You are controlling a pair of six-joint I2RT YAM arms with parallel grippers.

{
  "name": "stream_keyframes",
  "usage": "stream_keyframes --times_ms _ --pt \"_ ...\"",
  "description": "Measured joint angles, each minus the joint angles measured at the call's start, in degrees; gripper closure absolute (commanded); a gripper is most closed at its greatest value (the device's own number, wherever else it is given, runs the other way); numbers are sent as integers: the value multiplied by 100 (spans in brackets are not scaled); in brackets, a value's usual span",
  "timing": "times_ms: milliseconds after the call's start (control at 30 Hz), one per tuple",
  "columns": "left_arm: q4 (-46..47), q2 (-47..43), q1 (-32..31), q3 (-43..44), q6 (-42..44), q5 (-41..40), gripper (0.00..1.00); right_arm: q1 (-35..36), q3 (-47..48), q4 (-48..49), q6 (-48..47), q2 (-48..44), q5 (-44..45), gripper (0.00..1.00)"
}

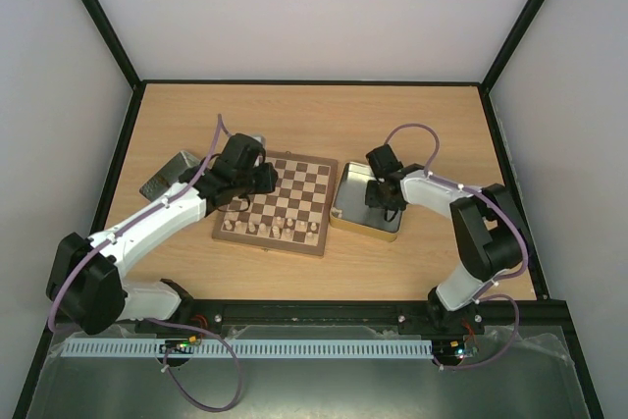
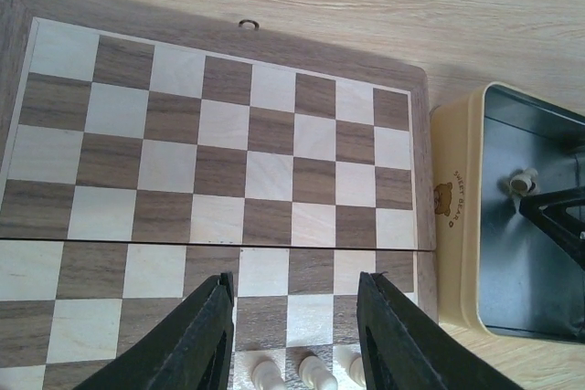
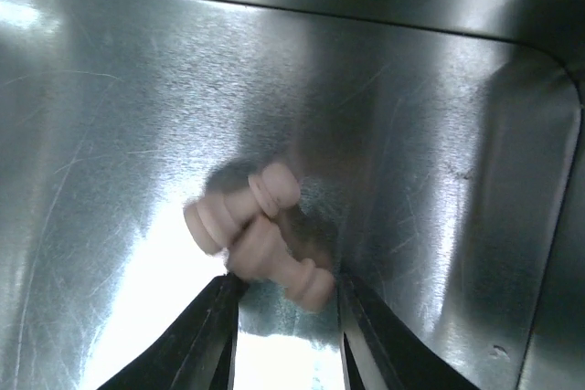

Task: Set up the chess pieces on the board
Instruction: Pick up the chess piece from the storage box.

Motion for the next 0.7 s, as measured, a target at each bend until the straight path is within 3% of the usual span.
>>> stream_keyframes --times_ms 367,700 --pt "33 4 0 -76 39 4 59 0 133 26 -177 210 2 93" --pt "48 -4 0 -153 15 59 57 0 11 330 -286 -245 -234 96"
